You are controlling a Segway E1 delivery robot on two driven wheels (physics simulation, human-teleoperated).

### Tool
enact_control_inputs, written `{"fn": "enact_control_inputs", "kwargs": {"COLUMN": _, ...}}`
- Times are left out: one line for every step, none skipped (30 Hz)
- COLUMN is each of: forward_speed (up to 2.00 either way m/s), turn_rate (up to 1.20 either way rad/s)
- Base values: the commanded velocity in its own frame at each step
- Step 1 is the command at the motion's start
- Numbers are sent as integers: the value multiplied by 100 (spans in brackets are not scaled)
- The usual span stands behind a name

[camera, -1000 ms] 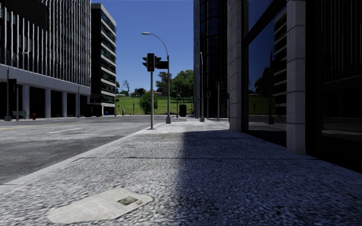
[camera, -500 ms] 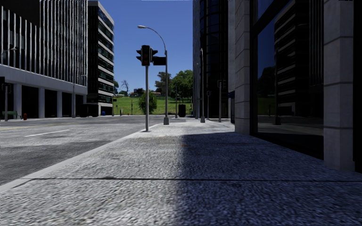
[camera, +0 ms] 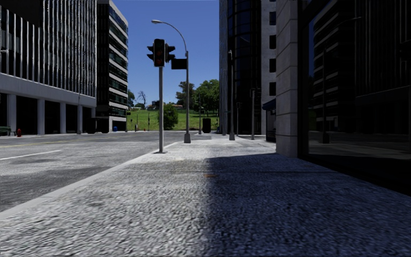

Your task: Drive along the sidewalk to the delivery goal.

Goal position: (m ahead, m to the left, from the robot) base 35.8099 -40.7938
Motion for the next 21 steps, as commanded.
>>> {"fn": "enact_control_inputs", "kwargs": {"forward_speed": 200, "turn_rate": 0}}
{"fn": "enact_control_inputs", "kwargs": {"forward_speed": 200, "turn_rate": 0}}
{"fn": "enact_control_inputs", "kwargs": {"forward_speed": 200, "turn_rate": 0}}
{"fn": "enact_control_inputs", "kwargs": {"forward_speed": 200, "turn_rate": 0}}
{"fn": "enact_control_inputs", "kwargs": {"forward_speed": 200, "turn_rate": 0}}
{"fn": "enact_control_inputs", "kwargs": {"forward_speed": 200, "turn_rate": 0}}
{"fn": "enact_control_inputs", "kwargs": {"forward_speed": 200, "turn_rate": 0}}
{"fn": "enact_control_inputs", "kwargs": {"forward_speed": 200, "turn_rate": 0}}
{"fn": "enact_control_inputs", "kwargs": {"forward_speed": 200, "turn_rate": 0}}
{"fn": "enact_control_inputs", "kwargs": {"forward_speed": 200, "turn_rate": 0}}
{"fn": "enact_control_inputs", "kwargs": {"forward_speed": 200, "turn_rate": 0}}
{"fn": "enact_control_inputs", "kwargs": {"forward_speed": 200, "turn_rate": 0}}
{"fn": "enact_control_inputs", "kwargs": {"forward_speed": 200, "turn_rate": 0}}
{"fn": "enact_control_inputs", "kwargs": {"forward_speed": 200, "turn_rate": 0}}
{"fn": "enact_control_inputs", "kwargs": {"forward_speed": 200, "turn_rate": 0}}
{"fn": "enact_control_inputs", "kwargs": {"forward_speed": 200, "turn_rate": 0}}
{"fn": "enact_control_inputs", "kwargs": {"forward_speed": 200, "turn_rate": 0}}
{"fn": "enact_control_inputs", "kwargs": {"forward_speed": 200, "turn_rate": 0}}
{"fn": "enact_control_inputs", "kwargs": {"forward_speed": 200, "turn_rate": 0}}
{"fn": "enact_control_inputs", "kwargs": {"forward_speed": 200, "turn_rate": -6}}
{"fn": "enact_control_inputs", "kwargs": {"forward_speed": 200, "turn_rate": -14}}
